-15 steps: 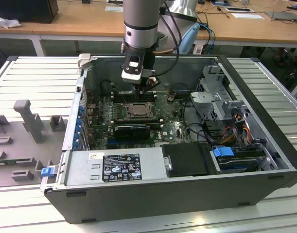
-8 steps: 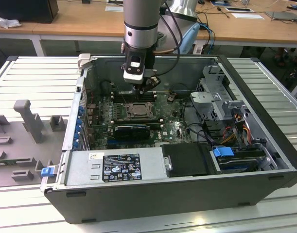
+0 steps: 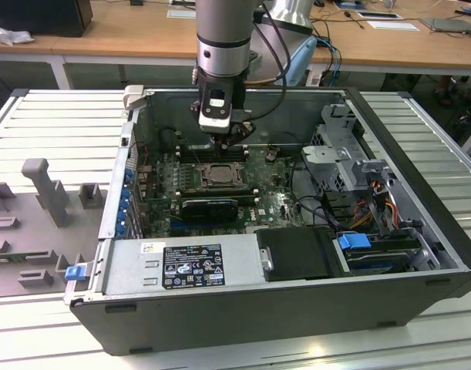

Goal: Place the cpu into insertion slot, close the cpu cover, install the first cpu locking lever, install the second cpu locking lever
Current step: 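Install the first cpu locking lever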

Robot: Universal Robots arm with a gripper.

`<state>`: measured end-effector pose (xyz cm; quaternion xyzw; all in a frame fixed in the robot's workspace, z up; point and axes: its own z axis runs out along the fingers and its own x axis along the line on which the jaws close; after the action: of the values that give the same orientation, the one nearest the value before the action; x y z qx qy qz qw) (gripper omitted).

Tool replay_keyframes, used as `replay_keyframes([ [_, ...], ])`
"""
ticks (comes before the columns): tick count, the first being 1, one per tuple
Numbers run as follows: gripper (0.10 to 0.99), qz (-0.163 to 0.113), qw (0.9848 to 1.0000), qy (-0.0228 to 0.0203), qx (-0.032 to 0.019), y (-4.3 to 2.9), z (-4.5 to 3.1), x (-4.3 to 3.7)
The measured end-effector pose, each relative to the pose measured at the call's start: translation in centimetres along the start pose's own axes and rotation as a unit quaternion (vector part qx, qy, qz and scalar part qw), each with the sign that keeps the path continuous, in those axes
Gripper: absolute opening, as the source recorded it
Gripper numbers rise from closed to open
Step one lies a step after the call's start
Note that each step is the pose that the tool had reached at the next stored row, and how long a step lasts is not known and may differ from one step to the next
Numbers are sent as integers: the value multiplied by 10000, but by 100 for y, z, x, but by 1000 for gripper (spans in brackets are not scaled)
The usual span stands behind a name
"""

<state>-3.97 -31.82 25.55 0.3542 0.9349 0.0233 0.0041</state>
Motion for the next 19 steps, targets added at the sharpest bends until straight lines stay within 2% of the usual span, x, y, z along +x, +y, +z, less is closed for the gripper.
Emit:
replay_keyframes([
  [8,106,-279,9996,13,3,0,0,0],
  [13,106,-549,9985,25,5,0,0,0],
  [19,106,-860,9963,40,7,0,0,0],
])
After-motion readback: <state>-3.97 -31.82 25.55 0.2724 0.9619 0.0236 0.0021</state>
